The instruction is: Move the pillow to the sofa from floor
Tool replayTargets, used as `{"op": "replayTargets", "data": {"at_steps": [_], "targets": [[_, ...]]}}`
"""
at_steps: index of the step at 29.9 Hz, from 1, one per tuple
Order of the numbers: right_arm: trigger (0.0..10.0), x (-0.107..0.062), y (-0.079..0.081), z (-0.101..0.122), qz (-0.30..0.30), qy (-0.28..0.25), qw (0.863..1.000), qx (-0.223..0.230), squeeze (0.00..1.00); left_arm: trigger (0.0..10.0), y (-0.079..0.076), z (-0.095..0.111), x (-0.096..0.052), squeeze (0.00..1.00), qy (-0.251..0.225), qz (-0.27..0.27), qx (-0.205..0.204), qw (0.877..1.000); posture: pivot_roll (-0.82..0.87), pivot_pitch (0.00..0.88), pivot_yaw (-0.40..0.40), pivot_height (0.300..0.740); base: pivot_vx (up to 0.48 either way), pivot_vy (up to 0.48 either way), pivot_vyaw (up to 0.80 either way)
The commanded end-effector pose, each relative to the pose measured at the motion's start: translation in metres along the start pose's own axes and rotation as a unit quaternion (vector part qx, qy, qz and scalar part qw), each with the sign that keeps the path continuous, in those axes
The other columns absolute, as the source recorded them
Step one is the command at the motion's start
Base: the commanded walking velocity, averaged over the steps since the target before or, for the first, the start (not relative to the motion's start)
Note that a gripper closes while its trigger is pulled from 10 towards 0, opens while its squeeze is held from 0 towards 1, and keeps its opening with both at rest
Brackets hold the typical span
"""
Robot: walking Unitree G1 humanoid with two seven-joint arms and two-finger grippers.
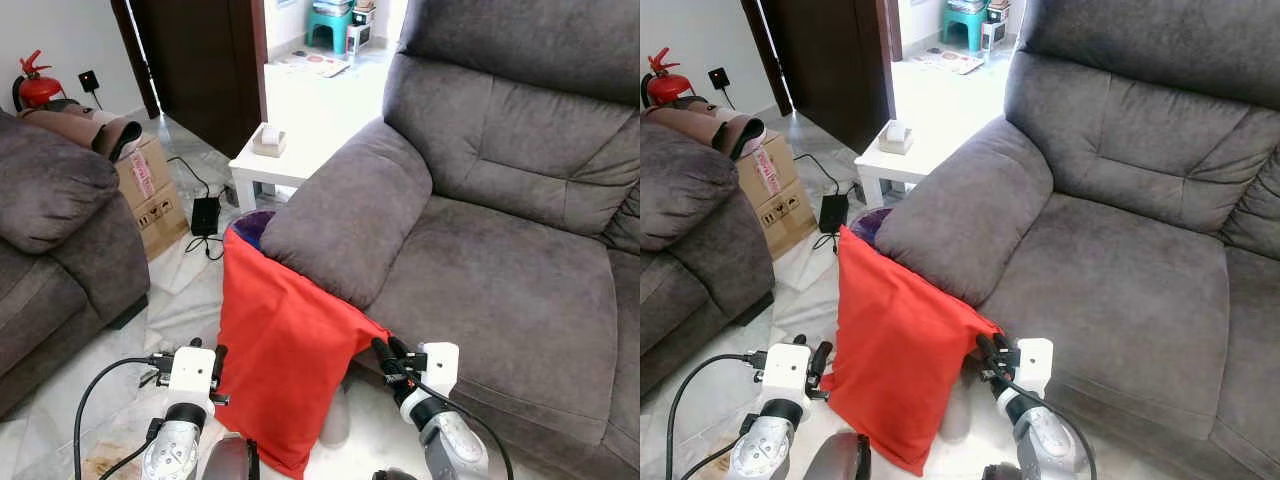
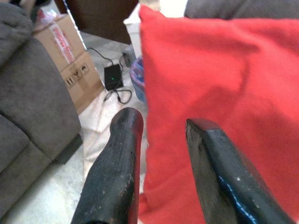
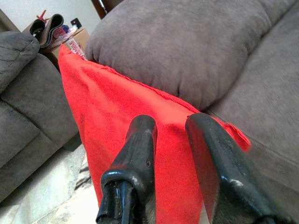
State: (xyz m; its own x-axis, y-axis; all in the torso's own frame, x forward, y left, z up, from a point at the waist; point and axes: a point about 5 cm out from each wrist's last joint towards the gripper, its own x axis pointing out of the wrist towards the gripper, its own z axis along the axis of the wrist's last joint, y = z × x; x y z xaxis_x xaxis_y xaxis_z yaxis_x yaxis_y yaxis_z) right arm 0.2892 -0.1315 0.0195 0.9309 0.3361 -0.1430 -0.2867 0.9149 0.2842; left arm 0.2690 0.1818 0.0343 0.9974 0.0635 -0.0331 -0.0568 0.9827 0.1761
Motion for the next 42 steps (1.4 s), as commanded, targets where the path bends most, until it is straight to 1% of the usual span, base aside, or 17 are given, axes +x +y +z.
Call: {"op": "replayTargets", "data": {"at_steps": [1,14,17,19,20,21,22,24,25,27,28,29,31,34,40,41,42], "targets": [[10.0,0.0,0.0,0.0,-0.002,-0.004,1.0,0.003,0.0,10.0,0.003,0.004,0.002,0.0,-0.007,0.008,-0.001,1.0,-0.01,0.119,0.008,0.618,0.349,0.0,0.0],[10.0,-0.002,-0.002,-0.003,-0.004,0.007,1.0,-0.003,0.0,10.0,0.002,0.013,0.005,0.0,-0.024,0.007,-0.006,1.0,-0.01,0.124,0.002,0.618,0.355,0.0,0.0],[10.0,-0.002,-0.003,-0.003,-0.003,0.011,1.0,-0.01,0.0,10.0,0.001,0.015,0.004,0.0,-0.029,0.003,-0.009,1.0,-0.01,0.126,0.001,0.618,0.0,0.0,0.0],[10.0,-0.003,-0.009,-0.002,0.001,0.025,0.999,-0.038,0.0,10.0,0.001,0.016,0.004,0.0,-0.029,0.003,-0.01,1.0,0.0,0.13,0.0,0.618,0.0,0.0,0.0],[10.0,-0.003,-0.012,-0.001,0.004,0.033,0.998,-0.055,0.42,10.0,0.001,0.016,0.004,0.0,-0.029,0.004,-0.01,1.0,0.0,0.131,0.0,0.618,0.0,0.0,0.0],[10.0,-0.004,-0.014,-0.001,0.005,0.038,0.997,-0.066,0.42,10.0,0.0,0.016,0.004,0.0,-0.029,0.004,-0.011,1.0,0.0,0.131,0.0,0.618,0.0,0.0,0.0],[10.0,-0.003,-0.02,0.003,0.014,0.057,0.991,-0.119,1.0,10.0,0.001,0.018,0.005,0.0,-0.03,0.005,-0.011,0.999,0.0,0.136,0.002,0.618,0.0,0.0,0.0],[10.0,-0.002,-0.023,0.006,0.025,0.071,0.983,-0.17,1.0,10.0,0.002,0.02,0.006,0.0,-0.031,0.009,-0.017,0.999,0.0,0.142,0.002,0.618,0.0,0.0,0.0],[10.0,-0.002,-0.027,0.008,0.047,0.097,0.963,-0.247,1.0,10.0,0.005,0.025,0.008,0.0,-0.037,0.016,-0.024,0.999,0.01,0.147,0.002,0.618,0.0,0.0,0.0],[10.0,-0.001,-0.028,0.009,0.064,0.113,0.95,-0.285,1.0,10.0,0.008,0.028,0.01,0.0,-0.04,0.018,-0.026,0.999,0.01,0.149,0.002,0.618,0.0,0.0,0.0],[10.0,0.0,-0.031,0.011,0.077,0.131,0.938,-0.311,1.0,10.0,0.011,0.032,0.013,0.0,-0.045,0.018,-0.029,0.998,0.01,0.154,0.004,0.618,0.0,0.0,0.0],[10.0,0.0,-0.031,0.011,0.077,0.131,0.938,-0.311,1.0,10.0,0.011,0.032,0.013,0.0,-0.045,0.018,-0.029,0.998,0.01,0.154,0.004,0.618,0.0,0.0,0.0],[10.0,0.001,-0.035,0.015,0.09,0.142,0.925,-0.342,1.0,10.0,0.014,0.038,0.016,0.0,-0.052,0.017,-0.028,0.998,0.02,0.161,0.005,0.618,0.0,0.0,0.0],[10.0,0.002,-0.036,0.019,0.105,0.155,0.916,-0.354,1.0,10.0,0.018,0.044,0.018,0.0,-0.06,0.017,-0.023,0.998,0.03,0.173,0.009,0.618,0.0,0.0,0.0],[10.0,-0.001,-0.031,0.007,0.151,0.192,0.886,-0.393,1.0,10.0,0.021,0.043,0.018,0.0,-0.054,0.014,-0.019,0.998,0.03,0.175,0.016,0.618,0.0,0.0,0.0],[10.0,0.0,-0.028,0.005,0.151,0.188,0.887,-0.394,1.0,10.0,0.021,0.043,0.017,0.0,-0.053,0.011,-0.019,0.998,0.04,0.175,0.018,0.618,0.0,0.0,0.0],[10.0,0.003,-0.024,0.007,0.143,0.174,0.894,-0.387,1.0,10.0,0.021,0.044,0.016,0.0,-0.055,0.008,-0.019,0.998,0.04,0.174,0.02,0.618,0.0,0.0,0.0]]}}
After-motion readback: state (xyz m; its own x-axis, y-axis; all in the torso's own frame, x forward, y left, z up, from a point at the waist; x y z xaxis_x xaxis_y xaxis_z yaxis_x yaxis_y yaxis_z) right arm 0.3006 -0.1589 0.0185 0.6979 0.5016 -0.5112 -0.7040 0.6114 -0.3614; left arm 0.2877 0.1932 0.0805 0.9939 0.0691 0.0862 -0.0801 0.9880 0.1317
